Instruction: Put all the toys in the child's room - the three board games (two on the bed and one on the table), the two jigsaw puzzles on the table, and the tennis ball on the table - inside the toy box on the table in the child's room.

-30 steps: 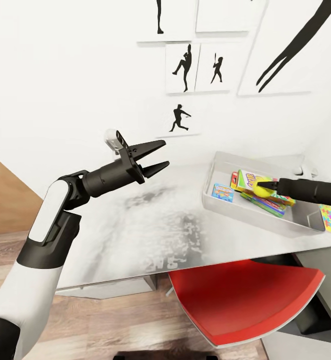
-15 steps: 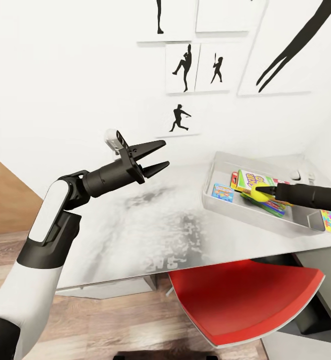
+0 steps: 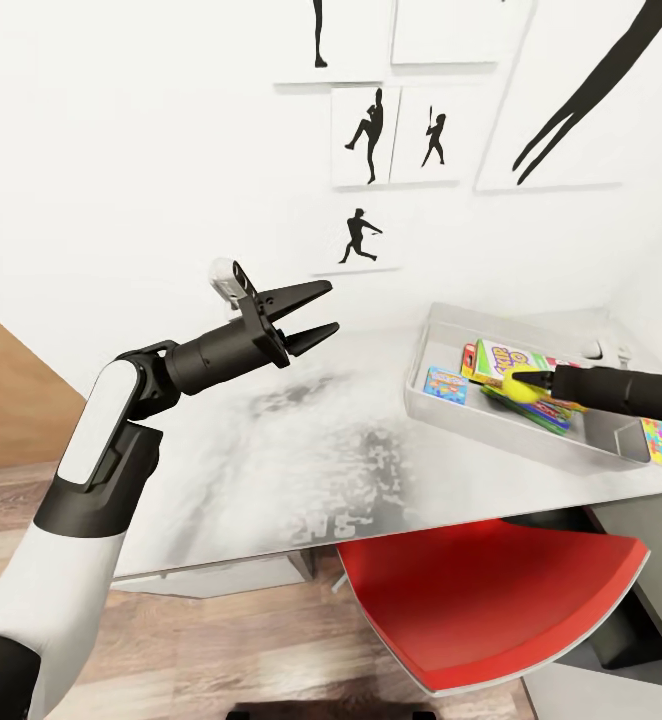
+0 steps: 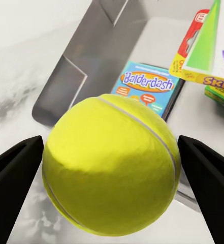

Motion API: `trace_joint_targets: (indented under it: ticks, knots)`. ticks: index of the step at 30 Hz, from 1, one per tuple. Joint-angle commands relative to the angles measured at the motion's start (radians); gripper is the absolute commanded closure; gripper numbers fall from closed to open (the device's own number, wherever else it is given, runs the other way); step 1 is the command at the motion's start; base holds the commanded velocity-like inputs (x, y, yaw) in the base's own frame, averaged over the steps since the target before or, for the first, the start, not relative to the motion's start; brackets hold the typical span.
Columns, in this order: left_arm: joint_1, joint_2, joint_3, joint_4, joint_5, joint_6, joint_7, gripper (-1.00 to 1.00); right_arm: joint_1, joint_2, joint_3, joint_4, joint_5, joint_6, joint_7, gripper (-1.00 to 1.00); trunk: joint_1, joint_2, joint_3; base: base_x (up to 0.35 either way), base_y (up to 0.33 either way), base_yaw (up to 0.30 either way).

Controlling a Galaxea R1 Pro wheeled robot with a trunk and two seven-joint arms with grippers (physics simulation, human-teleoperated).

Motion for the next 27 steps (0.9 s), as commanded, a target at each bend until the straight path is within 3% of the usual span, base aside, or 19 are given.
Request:
trace_joint_targets:
  ticks: [1,16,22,27]
  knots:
    - [-0.001,0.001,-0.001,0.0,0.001,0.001,-0.001,-1.0,-0.001,-0.001,0.002,-0.001,-0.01,0.002,-0.01,1.0,0.001,-0.002,-0.002,0.0,0.0,0.0]
    - [-0.001,0.001,-0.001,0.0,0.001,0.001,-0.001,-1.0,-0.031,0.009,0.002,0.031,-0.011,0.002,-0.08,1.0,0.001,-0.002,-0.014,0.0,0.0,0.002]
    - [-0.001,0.001,-0.001,0.0,0.001,0.001,-0.001,-1.0,-0.096,0.019,0.007,0.122,-0.012,0.002,-0.092,1.0,0.001,-0.002,-0.023,0.0,0.0,0.043]
    - [-0.001,0.001,-0.001,0.0,0.001,0.001,-0.001,-1.0,-0.161,0.043,0.024,0.204,-0.012,0.002,-0.096,1.0,0.001,-0.002,-0.031,0.0,0.0,0.064]
